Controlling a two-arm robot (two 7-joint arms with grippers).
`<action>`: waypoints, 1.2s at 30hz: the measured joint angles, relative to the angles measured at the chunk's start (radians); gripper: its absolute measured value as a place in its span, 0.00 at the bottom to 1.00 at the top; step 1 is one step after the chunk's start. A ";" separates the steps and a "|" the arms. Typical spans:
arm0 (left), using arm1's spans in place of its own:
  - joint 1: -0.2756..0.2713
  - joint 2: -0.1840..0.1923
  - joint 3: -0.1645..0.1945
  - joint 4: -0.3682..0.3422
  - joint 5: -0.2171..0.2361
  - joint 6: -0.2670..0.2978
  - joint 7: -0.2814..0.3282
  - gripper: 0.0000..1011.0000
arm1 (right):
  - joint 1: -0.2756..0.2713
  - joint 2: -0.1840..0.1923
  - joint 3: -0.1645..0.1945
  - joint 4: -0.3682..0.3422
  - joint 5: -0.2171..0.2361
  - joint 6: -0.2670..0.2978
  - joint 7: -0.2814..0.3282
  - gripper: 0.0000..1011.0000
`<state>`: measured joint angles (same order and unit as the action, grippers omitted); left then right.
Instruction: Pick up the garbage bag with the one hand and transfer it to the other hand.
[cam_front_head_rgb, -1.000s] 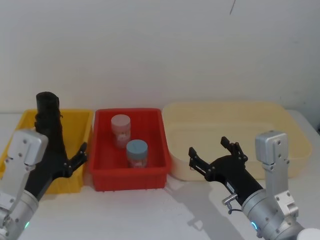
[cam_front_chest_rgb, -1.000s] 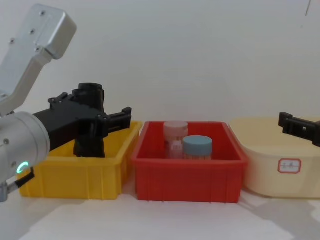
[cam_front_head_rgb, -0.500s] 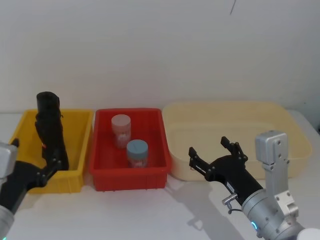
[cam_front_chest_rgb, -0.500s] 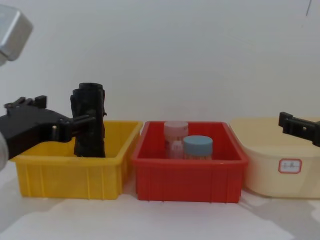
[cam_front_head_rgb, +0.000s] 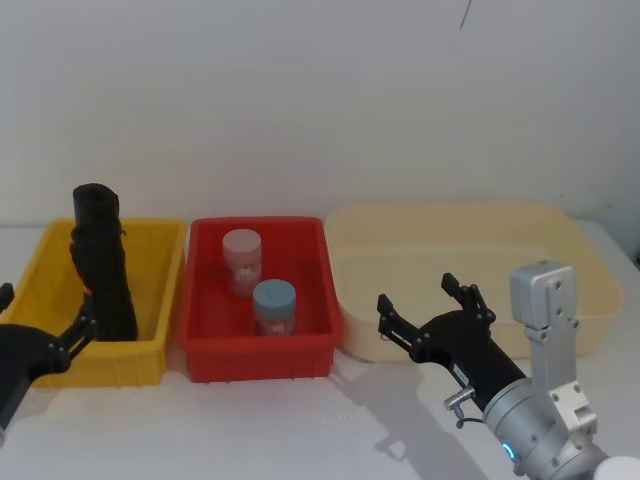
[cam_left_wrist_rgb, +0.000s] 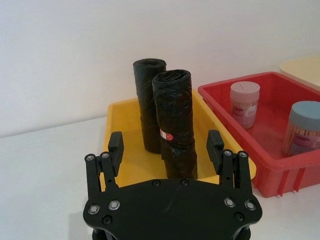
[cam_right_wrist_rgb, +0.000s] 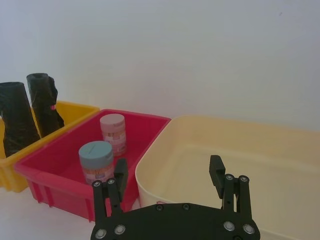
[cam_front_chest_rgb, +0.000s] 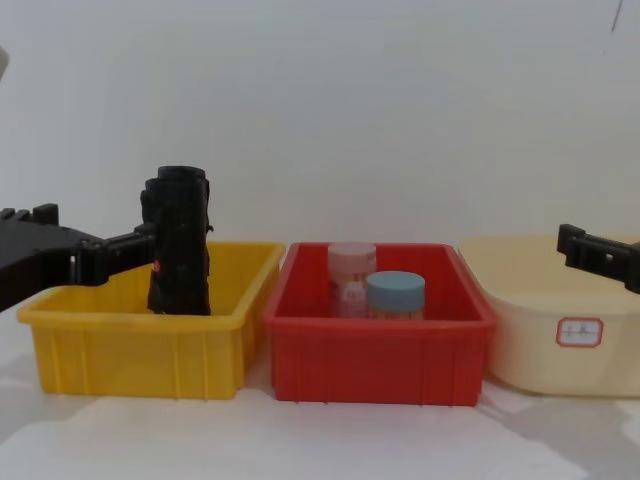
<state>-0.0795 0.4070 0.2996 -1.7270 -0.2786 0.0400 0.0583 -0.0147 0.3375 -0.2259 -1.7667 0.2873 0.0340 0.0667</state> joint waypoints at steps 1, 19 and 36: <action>-0.003 -0.002 -0.001 0.005 -0.003 0.000 -0.003 0.99 | 0.000 0.000 0.000 0.000 0.000 0.000 0.000 0.99; -0.112 -0.048 -0.005 0.131 -0.081 -0.002 -0.128 0.99 | 0.000 0.000 0.000 0.000 0.000 0.000 0.000 0.99; -0.198 -0.089 0.003 0.230 -0.097 -0.008 -0.197 0.99 | 0.000 0.000 0.000 0.000 0.000 0.000 0.000 0.99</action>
<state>-0.2778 0.3184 0.3023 -1.4969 -0.3760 0.0317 -0.1392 -0.0146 0.3375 -0.2259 -1.7667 0.2873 0.0340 0.0668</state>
